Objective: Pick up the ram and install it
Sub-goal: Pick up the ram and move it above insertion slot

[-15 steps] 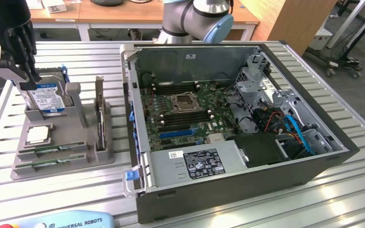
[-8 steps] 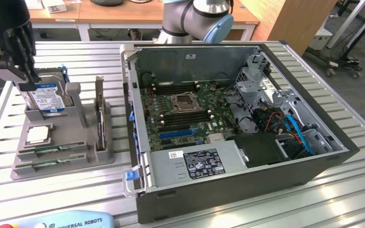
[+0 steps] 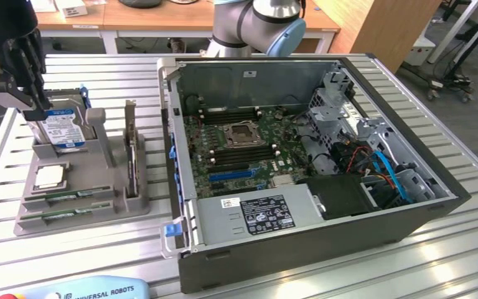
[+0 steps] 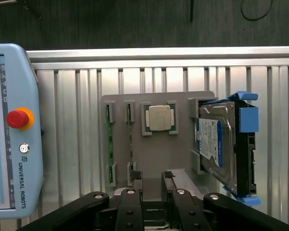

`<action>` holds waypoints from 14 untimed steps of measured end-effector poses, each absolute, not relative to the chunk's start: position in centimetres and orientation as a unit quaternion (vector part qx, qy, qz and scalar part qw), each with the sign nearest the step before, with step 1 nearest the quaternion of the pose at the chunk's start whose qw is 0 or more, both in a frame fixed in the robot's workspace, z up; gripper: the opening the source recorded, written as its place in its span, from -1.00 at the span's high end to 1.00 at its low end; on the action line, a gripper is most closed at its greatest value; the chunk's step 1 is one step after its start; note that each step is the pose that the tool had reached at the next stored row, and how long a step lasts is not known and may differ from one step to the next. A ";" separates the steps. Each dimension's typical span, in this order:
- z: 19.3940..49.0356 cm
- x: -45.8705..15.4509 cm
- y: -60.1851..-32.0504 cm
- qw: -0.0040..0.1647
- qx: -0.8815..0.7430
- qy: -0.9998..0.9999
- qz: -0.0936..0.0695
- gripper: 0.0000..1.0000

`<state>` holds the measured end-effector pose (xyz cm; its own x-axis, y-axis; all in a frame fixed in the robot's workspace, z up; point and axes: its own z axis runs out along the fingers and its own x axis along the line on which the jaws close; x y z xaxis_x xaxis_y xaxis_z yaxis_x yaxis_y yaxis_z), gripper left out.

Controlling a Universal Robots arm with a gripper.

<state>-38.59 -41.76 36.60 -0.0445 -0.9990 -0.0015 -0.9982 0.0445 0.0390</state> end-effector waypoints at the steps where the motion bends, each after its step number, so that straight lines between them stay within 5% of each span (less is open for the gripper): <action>1: 36.6 -38.6 -41.8 0.013 0.691 -0.723 -0.015 0.41; 14: 35.5 -38.6 -41.8 0.013 0.691 -0.723 -0.015 0.41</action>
<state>-38.59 -41.78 35.54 -0.0445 -0.9990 -0.0014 -0.9982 0.0444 0.0392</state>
